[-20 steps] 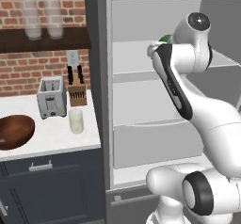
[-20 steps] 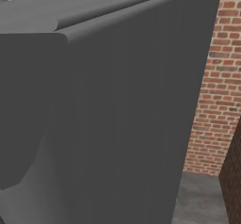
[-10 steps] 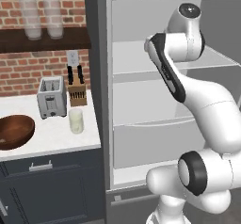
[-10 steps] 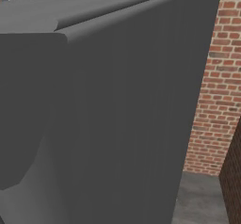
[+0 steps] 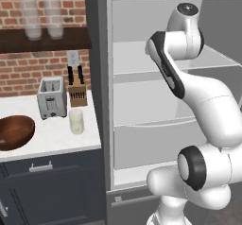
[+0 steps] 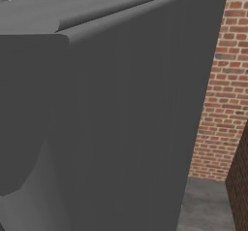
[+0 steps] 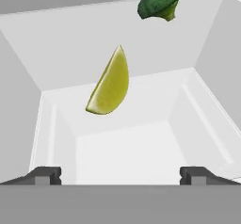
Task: Grab a lemon wedge from the fridge and one ice cube from the ice bowl, and put them in the glass of lemonade.
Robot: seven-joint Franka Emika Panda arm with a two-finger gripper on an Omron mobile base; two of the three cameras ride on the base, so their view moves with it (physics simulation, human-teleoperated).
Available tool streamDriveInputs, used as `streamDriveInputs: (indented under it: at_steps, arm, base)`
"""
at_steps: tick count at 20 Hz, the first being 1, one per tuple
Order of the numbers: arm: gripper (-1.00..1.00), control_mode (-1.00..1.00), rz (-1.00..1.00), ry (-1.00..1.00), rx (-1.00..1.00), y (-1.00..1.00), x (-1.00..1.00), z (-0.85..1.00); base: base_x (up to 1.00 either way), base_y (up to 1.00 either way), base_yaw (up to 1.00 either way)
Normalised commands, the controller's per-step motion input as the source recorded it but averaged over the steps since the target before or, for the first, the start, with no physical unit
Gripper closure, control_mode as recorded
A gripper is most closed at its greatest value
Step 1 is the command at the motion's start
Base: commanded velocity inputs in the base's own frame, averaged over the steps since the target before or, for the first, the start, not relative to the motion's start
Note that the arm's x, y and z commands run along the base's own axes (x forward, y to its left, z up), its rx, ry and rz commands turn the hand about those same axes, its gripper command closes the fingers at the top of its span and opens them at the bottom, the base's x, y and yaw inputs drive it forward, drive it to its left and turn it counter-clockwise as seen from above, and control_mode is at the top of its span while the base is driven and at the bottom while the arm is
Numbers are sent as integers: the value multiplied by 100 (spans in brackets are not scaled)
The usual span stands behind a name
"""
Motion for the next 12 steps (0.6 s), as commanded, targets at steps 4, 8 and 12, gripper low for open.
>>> streamDriveInputs:
  at_steps: [4, 8, 12]
  arm:
    - [-100, -100, 0, 4, 0, 0, 0, -4]
    - [-100, -100, 0, 0, 0, 0, 9, -10]
    - [-100, -100, -1, 5, 0, 0, 41, -6]
  base:
    - [0, 0, 0]
    - [0, 0, 0]
    - [0, 0, 0]
